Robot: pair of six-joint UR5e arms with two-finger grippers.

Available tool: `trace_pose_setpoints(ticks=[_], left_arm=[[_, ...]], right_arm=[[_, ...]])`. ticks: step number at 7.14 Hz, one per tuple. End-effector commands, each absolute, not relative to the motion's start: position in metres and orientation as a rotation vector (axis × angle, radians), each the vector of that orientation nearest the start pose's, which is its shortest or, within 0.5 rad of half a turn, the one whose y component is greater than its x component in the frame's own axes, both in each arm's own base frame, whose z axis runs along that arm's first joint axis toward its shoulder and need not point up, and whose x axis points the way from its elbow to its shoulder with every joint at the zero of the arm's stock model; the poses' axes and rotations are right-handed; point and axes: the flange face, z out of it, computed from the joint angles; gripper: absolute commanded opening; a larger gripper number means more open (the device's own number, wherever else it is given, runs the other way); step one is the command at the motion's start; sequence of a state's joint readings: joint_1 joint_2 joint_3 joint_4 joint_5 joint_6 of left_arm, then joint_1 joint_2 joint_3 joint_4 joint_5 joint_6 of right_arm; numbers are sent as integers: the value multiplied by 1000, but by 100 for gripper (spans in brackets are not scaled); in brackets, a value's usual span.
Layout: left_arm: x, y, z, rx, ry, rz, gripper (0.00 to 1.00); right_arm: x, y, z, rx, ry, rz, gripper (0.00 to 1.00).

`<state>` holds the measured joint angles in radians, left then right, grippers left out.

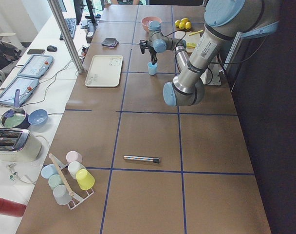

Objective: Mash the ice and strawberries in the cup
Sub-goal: 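Open the left gripper to drop the strawberry into the cup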

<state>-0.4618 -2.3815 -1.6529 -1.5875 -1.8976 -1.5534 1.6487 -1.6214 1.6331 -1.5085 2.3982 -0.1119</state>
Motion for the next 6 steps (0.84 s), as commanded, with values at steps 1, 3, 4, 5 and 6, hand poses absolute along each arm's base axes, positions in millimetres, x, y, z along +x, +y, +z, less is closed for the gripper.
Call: trace_pose_setpoints(ticks=[1, 3, 4, 5, 6], left_arm=[[573, -396, 130, -84, 948, -261, 12], [573, -397, 133, -80, 945, -258, 50], [573, -397, 135, -83, 942, -260, 63], [573, -397, 134, -81, 944, -260, 84], [573, -397, 134, -81, 944, -260, 100]], right_arm=[[97, -469, 642, 147, -816, -57, 99], [97, -469, 642, 146, -817, -56, 99], [97, -469, 643, 143, -817, -54, 99], [97, -469, 644, 142, -817, -54, 99], [97, -469, 644, 142, -817, -54, 99]])
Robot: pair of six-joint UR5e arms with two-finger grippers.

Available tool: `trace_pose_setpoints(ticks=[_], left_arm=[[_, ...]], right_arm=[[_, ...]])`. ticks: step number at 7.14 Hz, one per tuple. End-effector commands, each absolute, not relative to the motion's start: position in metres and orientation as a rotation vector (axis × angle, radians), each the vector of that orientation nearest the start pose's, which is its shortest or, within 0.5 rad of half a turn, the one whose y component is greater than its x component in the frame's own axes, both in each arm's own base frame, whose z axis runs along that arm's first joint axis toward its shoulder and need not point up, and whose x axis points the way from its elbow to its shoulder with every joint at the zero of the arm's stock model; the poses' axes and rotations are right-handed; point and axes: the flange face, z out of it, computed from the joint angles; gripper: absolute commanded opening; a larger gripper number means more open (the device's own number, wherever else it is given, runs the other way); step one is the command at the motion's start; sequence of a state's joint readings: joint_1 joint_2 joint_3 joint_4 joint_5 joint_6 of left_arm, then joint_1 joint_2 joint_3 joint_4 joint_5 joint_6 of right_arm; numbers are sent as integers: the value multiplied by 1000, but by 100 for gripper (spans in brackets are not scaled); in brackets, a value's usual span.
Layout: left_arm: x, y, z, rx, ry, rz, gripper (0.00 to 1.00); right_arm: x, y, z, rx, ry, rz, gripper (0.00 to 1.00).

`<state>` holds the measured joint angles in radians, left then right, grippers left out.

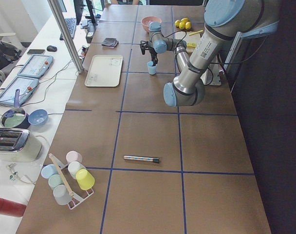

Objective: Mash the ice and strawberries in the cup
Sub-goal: 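Open the left gripper to drop the strawberry into the cup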

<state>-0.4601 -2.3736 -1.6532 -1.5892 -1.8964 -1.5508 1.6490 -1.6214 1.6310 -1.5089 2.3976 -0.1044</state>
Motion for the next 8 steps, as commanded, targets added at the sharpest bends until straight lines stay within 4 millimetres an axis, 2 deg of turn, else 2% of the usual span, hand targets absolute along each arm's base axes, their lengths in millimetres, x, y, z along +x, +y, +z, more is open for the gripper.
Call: trace_pose_setpoints(ticks=[1, 4, 5, 6, 7, 8], left_arm=[[573, -397, 134, -81, 944, -259, 100], [562, -406, 130, -54, 955, -244, 100], [545, -424, 127, -36, 963, -256, 100], [522, -442, 137, -6, 951, -239, 100], [486, -461, 172, -12, 935, -208, 100], [433, -484, 213, 5, 917, -169, 100]], right_arm=[[97, -469, 644, 140, -817, -53, 99], [97, -469, 644, 142, -817, -54, 99], [97, -469, 644, 142, -817, -55, 99], [97, -469, 643, 144, -817, -56, 99], [97, -469, 643, 145, -816, -60, 99], [97, -470, 640, 152, -820, -63, 99]])
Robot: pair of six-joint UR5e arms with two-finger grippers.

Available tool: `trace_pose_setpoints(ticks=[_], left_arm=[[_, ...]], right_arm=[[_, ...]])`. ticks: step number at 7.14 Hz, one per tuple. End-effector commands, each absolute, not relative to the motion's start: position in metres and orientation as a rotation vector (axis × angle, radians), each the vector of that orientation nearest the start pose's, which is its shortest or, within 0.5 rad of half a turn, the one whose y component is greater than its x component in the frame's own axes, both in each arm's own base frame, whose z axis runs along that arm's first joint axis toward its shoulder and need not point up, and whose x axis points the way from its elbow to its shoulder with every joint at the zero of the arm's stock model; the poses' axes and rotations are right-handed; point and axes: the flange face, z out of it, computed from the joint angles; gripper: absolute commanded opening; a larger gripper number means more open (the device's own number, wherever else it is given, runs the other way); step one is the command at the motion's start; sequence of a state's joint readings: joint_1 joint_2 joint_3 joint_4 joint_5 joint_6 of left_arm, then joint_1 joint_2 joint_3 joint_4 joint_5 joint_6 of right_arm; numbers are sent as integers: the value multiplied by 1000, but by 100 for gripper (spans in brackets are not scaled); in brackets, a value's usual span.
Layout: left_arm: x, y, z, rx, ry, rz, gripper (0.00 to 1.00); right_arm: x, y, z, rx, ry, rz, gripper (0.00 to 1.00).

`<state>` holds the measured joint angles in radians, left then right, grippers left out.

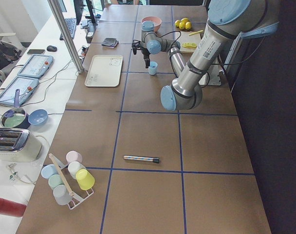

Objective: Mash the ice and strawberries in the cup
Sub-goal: 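Move the left gripper back toward the metal rod near the table edge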

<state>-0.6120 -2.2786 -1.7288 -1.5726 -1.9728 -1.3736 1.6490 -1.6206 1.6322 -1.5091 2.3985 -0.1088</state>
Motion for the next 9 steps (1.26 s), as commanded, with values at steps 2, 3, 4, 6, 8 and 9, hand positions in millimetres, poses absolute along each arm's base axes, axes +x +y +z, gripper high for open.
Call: trace_pose_setpoints(ticks=[2, 3, 4, 6, 8, 9], left_arm=[[334, -539, 277, 53, 850, -90, 100], [291, -556, 306, 73, 796, -13, 100], [250, -562, 349, 72, 764, 46, 100], [156, -557, 438, 76, 732, 133, 100], [108, -536, 504, 53, 717, 149, 100], [99, -516, 537, 86, 725, 150, 100]], right_arm=[[97, -472, 621, 185, -819, -75, 99], [97, -470, 612, 199, -817, -79, 99], [97, -470, 610, 198, -817, -79, 99], [97, -471, 610, 198, -819, -77, 99], [97, -471, 612, 195, -818, -75, 99], [97, -471, 612, 195, -818, -75, 99]])
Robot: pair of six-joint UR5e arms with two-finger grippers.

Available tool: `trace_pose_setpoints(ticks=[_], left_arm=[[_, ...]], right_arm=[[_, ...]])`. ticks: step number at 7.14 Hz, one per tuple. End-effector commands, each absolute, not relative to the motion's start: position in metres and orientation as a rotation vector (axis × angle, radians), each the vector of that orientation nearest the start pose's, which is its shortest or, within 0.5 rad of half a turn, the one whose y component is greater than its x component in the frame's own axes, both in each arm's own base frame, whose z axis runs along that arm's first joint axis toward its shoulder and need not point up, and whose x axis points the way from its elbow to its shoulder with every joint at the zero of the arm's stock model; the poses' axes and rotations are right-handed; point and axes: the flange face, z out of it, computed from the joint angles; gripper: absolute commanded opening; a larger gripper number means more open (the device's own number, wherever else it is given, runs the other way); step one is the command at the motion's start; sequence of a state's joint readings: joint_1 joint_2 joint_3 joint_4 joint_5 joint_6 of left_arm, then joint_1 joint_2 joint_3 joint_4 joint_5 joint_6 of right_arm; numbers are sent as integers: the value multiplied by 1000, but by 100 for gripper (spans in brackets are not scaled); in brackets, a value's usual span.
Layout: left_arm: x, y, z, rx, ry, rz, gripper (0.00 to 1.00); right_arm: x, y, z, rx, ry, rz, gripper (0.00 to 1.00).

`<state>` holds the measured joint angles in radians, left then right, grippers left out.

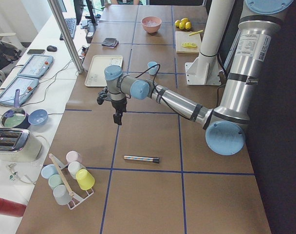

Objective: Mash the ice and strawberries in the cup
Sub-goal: 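Move the left gripper back toward the metal rod near the table edge, then lower the left gripper and grasp the metal rod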

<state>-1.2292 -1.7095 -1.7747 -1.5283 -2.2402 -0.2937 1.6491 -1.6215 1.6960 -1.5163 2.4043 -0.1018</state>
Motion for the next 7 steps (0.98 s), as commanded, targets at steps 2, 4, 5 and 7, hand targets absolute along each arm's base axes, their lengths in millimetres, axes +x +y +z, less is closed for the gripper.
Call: trace_pose_setpoints(ticks=[2, 4, 5, 7], left_arm=[[93, -496, 598, 118, 744, 106, 100], [99, -499, 667, 141, 784, -43, 100], [100, -499, 685, 149, 797, -71, 100], [135, -497, 688, 135, 750, -84, 100]], right_arm=[[97, -471, 613, 193, -818, -75, 99], [97, -470, 614, 192, -818, -75, 99], [97, -470, 615, 190, -818, -74, 99], [97, -470, 615, 190, -818, -74, 99]])
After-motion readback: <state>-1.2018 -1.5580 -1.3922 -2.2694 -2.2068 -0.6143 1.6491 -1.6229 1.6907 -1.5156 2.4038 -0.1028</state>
